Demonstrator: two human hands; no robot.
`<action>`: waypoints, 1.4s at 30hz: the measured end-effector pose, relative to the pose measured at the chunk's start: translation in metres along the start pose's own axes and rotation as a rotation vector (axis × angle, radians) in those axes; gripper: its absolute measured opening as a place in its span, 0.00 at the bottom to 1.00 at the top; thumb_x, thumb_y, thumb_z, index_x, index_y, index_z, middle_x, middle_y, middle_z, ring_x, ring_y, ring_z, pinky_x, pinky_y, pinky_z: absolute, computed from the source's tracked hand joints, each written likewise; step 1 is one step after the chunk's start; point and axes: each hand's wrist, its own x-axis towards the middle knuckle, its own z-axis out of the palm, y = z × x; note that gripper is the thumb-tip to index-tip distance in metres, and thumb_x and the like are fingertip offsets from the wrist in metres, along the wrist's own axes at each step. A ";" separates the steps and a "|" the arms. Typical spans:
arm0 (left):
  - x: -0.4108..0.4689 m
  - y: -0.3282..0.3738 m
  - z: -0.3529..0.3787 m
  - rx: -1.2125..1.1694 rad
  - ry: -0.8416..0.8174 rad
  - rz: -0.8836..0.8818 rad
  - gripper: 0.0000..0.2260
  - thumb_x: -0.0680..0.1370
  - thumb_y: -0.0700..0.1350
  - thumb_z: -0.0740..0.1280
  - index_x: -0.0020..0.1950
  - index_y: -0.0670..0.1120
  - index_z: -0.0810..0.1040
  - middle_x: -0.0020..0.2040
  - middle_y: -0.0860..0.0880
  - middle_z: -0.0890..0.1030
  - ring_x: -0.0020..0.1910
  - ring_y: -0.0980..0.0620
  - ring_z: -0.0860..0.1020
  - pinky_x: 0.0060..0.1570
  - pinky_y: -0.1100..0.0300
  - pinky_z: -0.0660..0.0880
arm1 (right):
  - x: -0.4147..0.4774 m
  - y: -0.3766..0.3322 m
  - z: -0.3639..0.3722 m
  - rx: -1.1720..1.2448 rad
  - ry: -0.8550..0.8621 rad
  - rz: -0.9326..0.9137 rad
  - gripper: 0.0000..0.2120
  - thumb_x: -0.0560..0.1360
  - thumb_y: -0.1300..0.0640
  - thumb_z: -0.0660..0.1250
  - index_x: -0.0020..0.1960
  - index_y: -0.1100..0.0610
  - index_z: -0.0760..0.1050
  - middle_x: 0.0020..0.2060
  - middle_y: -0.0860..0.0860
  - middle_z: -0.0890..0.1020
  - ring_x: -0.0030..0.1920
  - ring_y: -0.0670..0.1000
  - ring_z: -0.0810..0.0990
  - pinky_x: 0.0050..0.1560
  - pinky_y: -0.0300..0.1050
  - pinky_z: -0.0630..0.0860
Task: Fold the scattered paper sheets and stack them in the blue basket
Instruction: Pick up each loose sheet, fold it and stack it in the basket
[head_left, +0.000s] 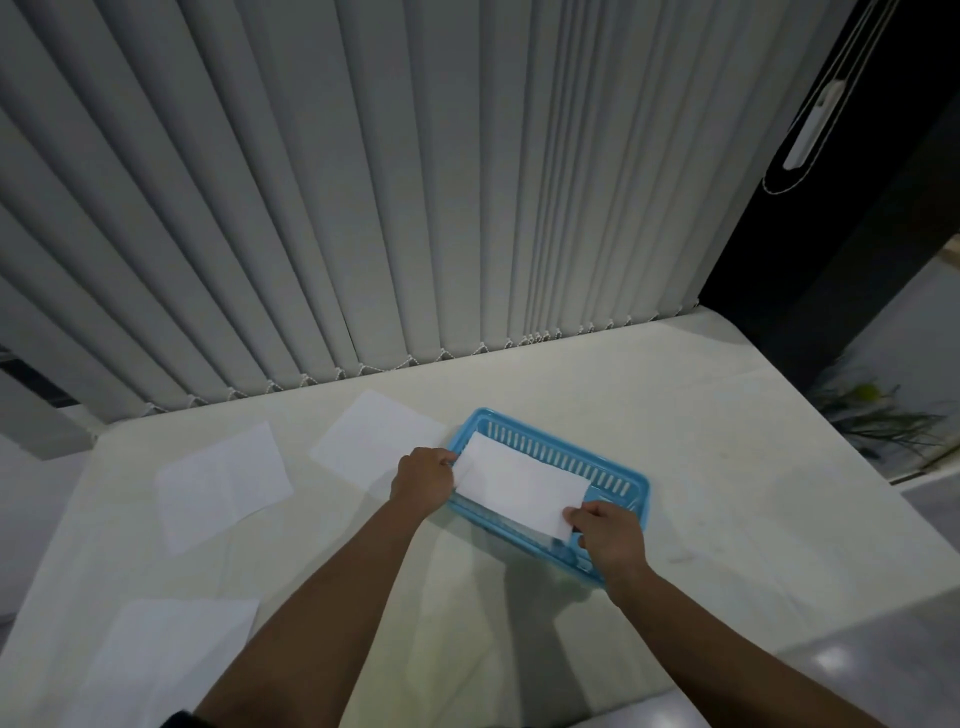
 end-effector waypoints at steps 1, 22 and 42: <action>0.001 -0.001 -0.001 0.030 -0.023 0.001 0.19 0.78 0.38 0.55 0.64 0.49 0.78 0.66 0.45 0.77 0.63 0.43 0.74 0.64 0.52 0.72 | 0.001 -0.001 0.001 0.001 -0.001 0.000 0.10 0.73 0.61 0.71 0.33 0.54 0.77 0.34 0.51 0.81 0.34 0.49 0.77 0.44 0.45 0.73; 0.014 -0.007 -0.005 0.333 -0.121 0.087 0.23 0.81 0.37 0.48 0.70 0.52 0.71 0.66 0.45 0.75 0.63 0.45 0.73 0.64 0.57 0.64 | 0.018 -0.010 0.013 -0.028 -0.025 -0.002 0.08 0.72 0.59 0.71 0.35 0.56 0.78 0.37 0.54 0.82 0.39 0.53 0.78 0.44 0.48 0.75; -0.007 0.012 -0.007 0.235 0.171 0.184 0.17 0.79 0.46 0.59 0.67 0.49 0.73 0.68 0.48 0.74 0.66 0.47 0.71 0.65 0.52 0.68 | 0.020 -0.001 0.005 -0.364 0.085 -0.299 0.06 0.75 0.52 0.67 0.45 0.55 0.77 0.43 0.49 0.80 0.47 0.51 0.78 0.44 0.43 0.72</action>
